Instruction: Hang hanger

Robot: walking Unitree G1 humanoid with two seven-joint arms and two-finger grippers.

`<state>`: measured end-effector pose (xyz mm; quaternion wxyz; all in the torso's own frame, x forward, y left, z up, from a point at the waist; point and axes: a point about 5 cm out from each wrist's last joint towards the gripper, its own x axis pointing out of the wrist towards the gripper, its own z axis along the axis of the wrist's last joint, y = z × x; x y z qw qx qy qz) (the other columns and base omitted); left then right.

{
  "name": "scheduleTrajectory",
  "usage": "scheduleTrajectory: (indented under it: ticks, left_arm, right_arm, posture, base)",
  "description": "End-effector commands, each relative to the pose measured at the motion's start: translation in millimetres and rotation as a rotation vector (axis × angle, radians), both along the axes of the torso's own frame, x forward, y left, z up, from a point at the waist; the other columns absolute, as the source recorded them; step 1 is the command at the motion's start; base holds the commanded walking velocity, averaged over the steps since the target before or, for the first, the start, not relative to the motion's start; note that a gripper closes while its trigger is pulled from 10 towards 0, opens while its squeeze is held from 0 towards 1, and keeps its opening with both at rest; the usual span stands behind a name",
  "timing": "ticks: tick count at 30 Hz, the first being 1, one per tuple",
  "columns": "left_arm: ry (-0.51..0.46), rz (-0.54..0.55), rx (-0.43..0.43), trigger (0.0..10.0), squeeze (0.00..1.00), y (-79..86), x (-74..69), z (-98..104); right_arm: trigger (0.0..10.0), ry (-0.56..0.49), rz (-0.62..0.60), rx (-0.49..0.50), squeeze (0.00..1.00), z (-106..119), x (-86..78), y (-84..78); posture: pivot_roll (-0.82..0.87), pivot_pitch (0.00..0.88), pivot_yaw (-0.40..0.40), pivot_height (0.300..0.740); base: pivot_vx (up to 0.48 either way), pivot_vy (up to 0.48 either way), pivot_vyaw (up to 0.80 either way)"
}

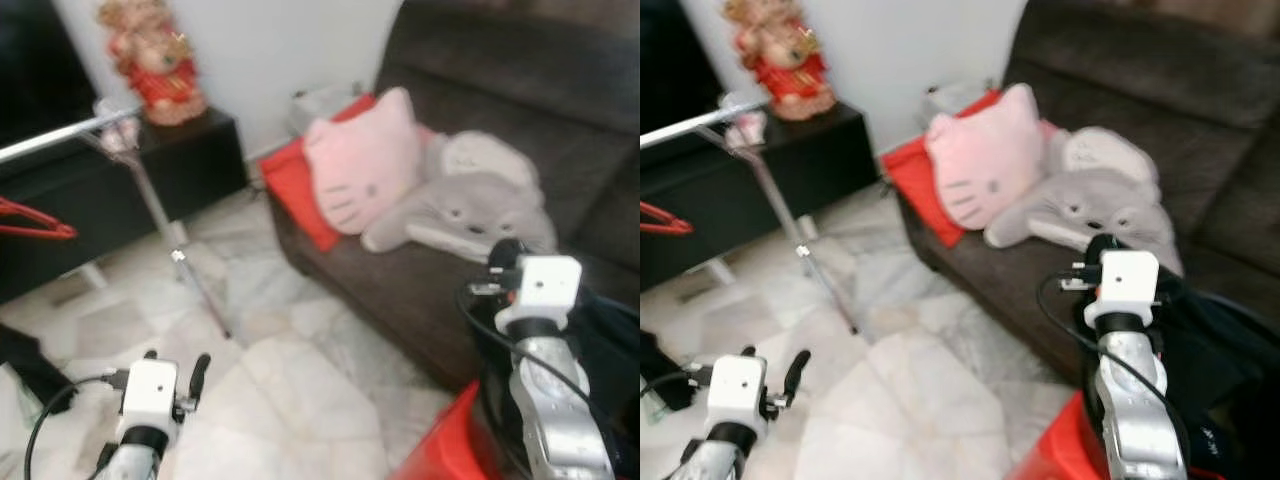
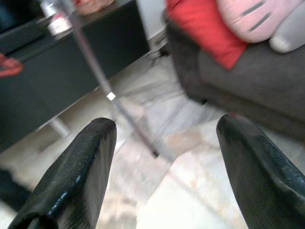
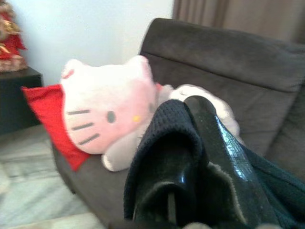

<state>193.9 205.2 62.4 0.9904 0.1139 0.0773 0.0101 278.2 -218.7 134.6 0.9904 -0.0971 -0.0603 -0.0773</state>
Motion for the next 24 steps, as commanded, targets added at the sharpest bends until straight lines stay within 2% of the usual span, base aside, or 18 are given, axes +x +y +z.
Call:
scheduleTrajectory:
  ticks: [1, 22, 24]
  left_arm:
    - [-0.013, 0.002, 0.015, 10.0, 0.00, 2.6, 2.0, 3.5]
    - [-0.017, 0.003, 0.017, 10.0, 0.00, 2.6, 1.7, 2.9]
    - [-0.018, 0.002, 0.017, 10.0, 0.00, 2.3, 1.3, 3.1]
  right_arm:
    - [10.0, -0.027, 0.015, 0.003, 0.00, 6.7, 1.2, 2.9]
    - [10.0, -0.037, 0.020, 0.001, 0.00, 10.0, 3.6, 3.1]
    - [10.0, -0.052, -0.027, -0.008, 0.00, 11.8, 1.8, -2.2]
  posture:
    - [-0.10, 0.000, -0.010, 0.740]
    - [-0.10, 0.000, -0.012, 0.740]
    - [-0.10, 0.000, -0.012, 0.740]
  base:
    - [0.000, 0.326, 0.80]
    - [0.000, 0.000, 0.80]
    - [0.000, 0.000, 0.69]
